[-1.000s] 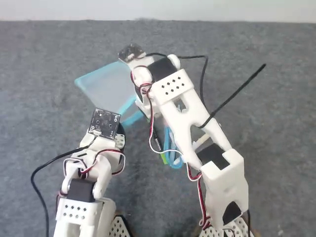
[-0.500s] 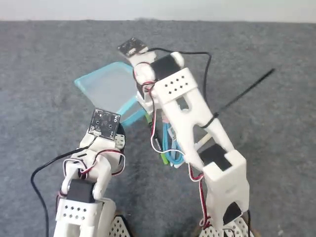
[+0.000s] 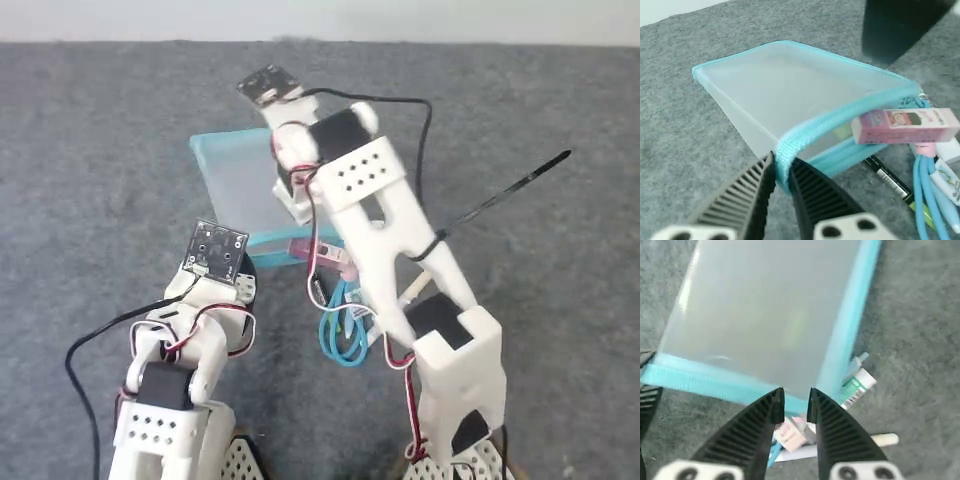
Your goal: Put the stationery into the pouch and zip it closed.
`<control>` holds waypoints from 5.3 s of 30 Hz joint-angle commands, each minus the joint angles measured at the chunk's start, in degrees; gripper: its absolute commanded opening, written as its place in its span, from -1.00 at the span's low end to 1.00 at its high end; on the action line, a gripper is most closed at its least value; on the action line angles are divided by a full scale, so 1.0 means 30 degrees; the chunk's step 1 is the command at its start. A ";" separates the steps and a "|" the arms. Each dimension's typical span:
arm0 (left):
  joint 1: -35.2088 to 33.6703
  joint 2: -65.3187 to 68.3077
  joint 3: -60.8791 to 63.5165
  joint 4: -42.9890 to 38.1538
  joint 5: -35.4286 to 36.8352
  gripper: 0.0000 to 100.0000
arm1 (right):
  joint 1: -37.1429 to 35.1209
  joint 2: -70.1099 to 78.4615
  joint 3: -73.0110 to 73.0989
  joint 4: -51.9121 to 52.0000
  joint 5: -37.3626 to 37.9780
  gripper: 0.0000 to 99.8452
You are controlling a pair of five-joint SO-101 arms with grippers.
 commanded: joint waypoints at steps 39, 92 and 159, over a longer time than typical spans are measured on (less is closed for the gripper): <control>0.0029 -0.0205 -0.0190 -0.0205 0.0293 -0.98 | -0.0161 -1.1092 1.8462 -1.0242 0.1172 -0.86; -0.1524 -0.0234 -0.0513 -0.0352 0.1114 -0.98 | 0.4527 -1.0593 2.5348 -1.0916 -0.3223 -0.60; -0.1670 -0.0205 -0.0396 -0.0440 0.0762 -0.98 | 0.8835 -0.7546 2.5465 -1.3846 0.3048 -0.79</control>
